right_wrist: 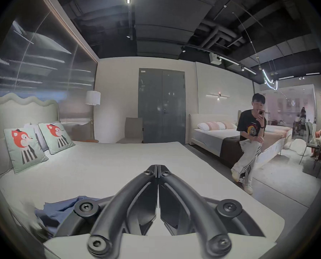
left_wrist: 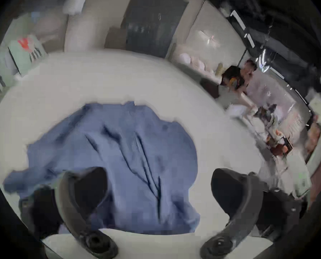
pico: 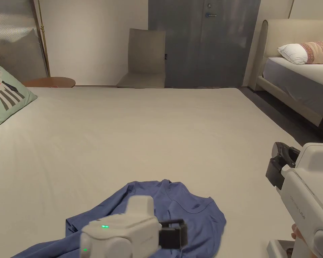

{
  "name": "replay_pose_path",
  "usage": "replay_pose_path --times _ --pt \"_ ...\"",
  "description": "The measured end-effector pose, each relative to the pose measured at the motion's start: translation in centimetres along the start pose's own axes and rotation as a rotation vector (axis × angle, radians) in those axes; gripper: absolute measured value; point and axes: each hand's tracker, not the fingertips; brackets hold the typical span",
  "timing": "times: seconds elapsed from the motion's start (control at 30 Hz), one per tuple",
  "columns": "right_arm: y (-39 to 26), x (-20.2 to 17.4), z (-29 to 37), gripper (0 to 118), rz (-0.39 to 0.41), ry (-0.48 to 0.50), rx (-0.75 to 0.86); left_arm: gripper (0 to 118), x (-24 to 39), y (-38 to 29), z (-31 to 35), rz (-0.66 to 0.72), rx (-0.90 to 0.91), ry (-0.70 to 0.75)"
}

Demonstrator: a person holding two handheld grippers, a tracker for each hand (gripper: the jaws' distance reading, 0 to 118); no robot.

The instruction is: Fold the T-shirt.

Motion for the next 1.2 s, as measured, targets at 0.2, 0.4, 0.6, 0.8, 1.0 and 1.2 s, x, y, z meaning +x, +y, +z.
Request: replay_pose_path --times 0.2,0.4,0.6,0.8,1.0,1.2 --pt "0.4 -1.3 0.1 0 -0.001 0.034 0.029 105 -3.2 5.1 10.9 -0.061 0.38 0.278" --pt "0.3 -1.9 0.2 0 -0.022 0.052 0.037 38 -5.9 6.6 18.5 -0.066 0.553 0.49" --pt "0.0 -2.3 0.0 0 -0.028 0.063 0.025 0 -6.9 6.3 20.1 -0.047 0.541 0.474" --pt "-0.8 -2.3 -0.1 0 -0.014 0.068 0.0 0 -11.1 3.7 15.8 0.017 0.276 0.499" --pt "-2.8 -2.2 -0.6 0 0.003 0.058 -0.073 104 -17.3 -1.8 9.4 0.153 -0.079 0.494" --pt "-5.3 -2.2 -1.3 0 0.018 0.052 -0.166 98 -21.4 -5.7 5.3 0.21 -0.166 0.544"
